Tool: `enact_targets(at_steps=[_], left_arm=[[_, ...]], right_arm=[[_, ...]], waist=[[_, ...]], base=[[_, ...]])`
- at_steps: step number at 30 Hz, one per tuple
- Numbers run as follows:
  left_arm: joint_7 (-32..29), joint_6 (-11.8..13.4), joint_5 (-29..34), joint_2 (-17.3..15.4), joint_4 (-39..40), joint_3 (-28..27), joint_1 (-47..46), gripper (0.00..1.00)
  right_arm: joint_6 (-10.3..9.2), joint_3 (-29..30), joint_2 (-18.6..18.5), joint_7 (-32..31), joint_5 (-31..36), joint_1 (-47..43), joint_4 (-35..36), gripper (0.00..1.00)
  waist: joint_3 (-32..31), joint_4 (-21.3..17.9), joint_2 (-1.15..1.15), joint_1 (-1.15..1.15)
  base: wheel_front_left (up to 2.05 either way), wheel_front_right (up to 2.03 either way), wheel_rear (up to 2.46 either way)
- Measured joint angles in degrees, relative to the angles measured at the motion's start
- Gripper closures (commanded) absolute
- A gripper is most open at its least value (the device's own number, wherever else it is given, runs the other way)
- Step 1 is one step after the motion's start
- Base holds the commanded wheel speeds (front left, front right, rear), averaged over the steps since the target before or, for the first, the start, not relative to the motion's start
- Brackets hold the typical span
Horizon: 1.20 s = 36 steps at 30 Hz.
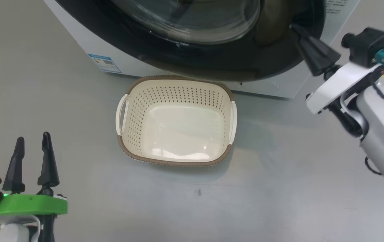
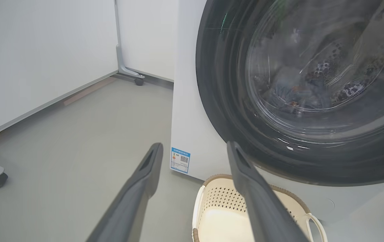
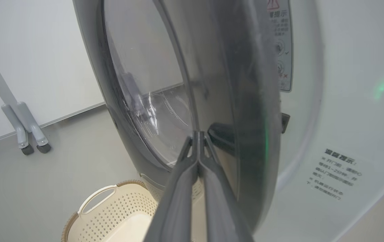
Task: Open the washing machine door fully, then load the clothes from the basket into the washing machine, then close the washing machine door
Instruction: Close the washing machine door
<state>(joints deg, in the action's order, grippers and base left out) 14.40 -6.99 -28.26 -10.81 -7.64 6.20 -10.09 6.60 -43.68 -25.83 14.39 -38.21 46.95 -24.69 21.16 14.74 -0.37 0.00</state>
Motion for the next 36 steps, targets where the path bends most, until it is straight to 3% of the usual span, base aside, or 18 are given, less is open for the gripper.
enact_targets(at_steps=[10, 17, 36], left_arm=[[0.0, 0.0, -0.6, 0.2, 0.0, 0.5, -1.5, 0.00], [0.0, 0.0, -0.8, 1.1, -0.4, 0.6, -2.9, 0.00], [0.0, 0.0, -0.7, 1.3, -2.3, -0.1, -2.9, 0.00]], right_arm=[[0.27, 2.0, -2.0, 0.0, 0.4, 6.5, -2.4, 1.00], [0.52, 2.7, -1.3, 0.0, 0.9, 7.9, -4.6, 1.00], [0.51, 3.0, 0.9, 0.1, 0.9, 7.1, -9.4, 1.00]], waist=[[3.6, 1.1, 0.00, 0.00], [5.2, 2.4, 0.00, 0.00], [1.8, 1.9, 0.00, -0.01]], base=[[0.00, 0.00, 0.00], [0.00, 0.00, 0.00], [0.00, 0.00, 0.00]])
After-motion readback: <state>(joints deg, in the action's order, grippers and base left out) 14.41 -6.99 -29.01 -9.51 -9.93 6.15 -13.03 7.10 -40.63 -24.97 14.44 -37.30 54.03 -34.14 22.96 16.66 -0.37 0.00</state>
